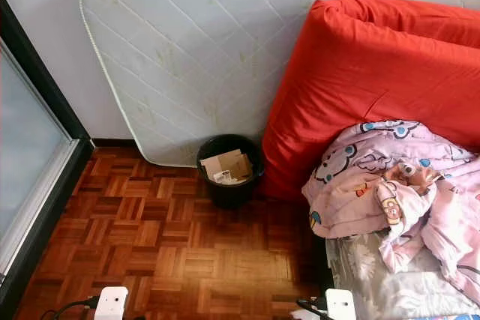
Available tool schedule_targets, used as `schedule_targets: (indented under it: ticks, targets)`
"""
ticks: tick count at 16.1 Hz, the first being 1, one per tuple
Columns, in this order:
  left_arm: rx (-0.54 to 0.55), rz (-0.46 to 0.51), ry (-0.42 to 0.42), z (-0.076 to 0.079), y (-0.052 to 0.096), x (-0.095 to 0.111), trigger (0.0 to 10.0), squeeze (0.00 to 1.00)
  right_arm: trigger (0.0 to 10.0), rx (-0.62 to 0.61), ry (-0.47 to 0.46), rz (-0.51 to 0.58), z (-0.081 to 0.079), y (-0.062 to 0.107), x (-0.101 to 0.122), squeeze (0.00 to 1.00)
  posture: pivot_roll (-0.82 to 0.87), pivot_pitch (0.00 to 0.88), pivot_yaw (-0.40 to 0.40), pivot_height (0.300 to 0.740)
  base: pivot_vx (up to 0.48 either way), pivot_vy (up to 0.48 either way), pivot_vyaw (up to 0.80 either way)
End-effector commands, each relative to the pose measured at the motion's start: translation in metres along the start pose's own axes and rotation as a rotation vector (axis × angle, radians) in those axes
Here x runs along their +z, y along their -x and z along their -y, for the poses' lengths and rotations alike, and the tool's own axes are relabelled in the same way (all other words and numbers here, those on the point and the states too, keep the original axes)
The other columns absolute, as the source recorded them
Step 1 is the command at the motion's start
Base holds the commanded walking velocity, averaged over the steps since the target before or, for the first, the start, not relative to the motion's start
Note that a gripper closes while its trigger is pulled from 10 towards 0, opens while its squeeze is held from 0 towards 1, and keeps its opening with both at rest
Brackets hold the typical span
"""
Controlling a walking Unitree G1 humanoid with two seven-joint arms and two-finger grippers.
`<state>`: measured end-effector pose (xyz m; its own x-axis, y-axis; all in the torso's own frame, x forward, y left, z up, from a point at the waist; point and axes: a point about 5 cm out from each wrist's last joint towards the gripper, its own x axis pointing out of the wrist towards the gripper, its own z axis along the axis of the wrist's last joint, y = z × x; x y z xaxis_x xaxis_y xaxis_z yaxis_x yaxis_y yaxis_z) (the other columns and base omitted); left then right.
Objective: Clean up the room
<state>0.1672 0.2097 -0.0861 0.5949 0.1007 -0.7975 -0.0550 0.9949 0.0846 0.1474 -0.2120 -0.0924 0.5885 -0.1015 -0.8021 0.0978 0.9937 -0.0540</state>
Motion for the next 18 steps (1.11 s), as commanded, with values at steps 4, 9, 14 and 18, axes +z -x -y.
schedule_targets:
  ticks: [4, 9, 14, 18]
  targets:
    - [-0.003, -0.028, -0.012, 0.002, 0.001, -0.006, 10.0, 0.0, 10.0, 0.011, 0.025, -0.003, -0.005, -0.001, 0.0, 0.0, 0.0, 0.073, -0.013, 0.74, 0.124, 0.0, 0.35]
    - [-0.004, -0.019, -0.017, 0.003, 0.0, -0.003, 10.0, 0.0, 10.0, 0.016, 0.013, 0.008, -0.013, -0.004, 0.01, 0.0, 0.0, 0.07, -0.012, 0.74, 0.269, 0.0, 0.61]
    - [-0.004, -0.014, -0.02, 0.004, 0.0, -0.001, 10.0, 0.0, 10.0, 0.015, 0.009, 0.007, -0.012, -0.005, 0.012, 0.0, 0.0, 0.069, -0.01, 0.74, 0.267, 0.0, 0.0]
    - [-0.001, -0.018, -0.022, 0.003, -0.001, 0.0, 10.0, 0.0, 10.0, 0.006, 0.012, -0.005, 0.0, -0.001, 0.003, 0.0, 0.0, 0.071, -0.009, 0.74, 0.271, 0.0, 0.0]
